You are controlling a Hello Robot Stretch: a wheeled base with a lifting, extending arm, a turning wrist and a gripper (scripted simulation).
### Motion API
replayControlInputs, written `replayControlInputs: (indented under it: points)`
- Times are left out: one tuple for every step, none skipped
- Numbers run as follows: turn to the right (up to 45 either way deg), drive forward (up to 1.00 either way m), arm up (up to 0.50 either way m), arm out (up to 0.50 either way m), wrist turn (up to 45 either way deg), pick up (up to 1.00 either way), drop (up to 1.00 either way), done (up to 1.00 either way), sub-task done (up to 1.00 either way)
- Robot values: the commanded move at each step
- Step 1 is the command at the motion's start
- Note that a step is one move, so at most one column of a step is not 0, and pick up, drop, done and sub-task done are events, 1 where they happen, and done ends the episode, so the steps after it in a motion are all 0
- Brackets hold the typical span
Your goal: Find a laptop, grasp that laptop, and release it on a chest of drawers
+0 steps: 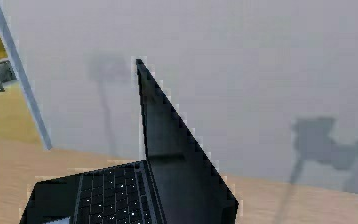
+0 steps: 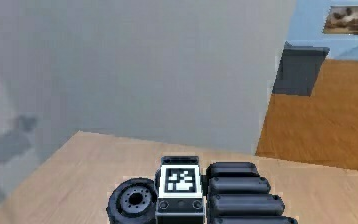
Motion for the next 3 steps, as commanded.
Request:
replayControlInputs:
  points:
    - [6.0,0.00,0.00,0.00,0.0,0.00,0.00,0.00,0.00]
    - [0.0,0.10,0.00,0.00,0.0,0.00,0.00,0.00,0.00]
    - [-33.0,0.00,0.00,0.00,0.0,0.00,0.00,0.00,0.00]
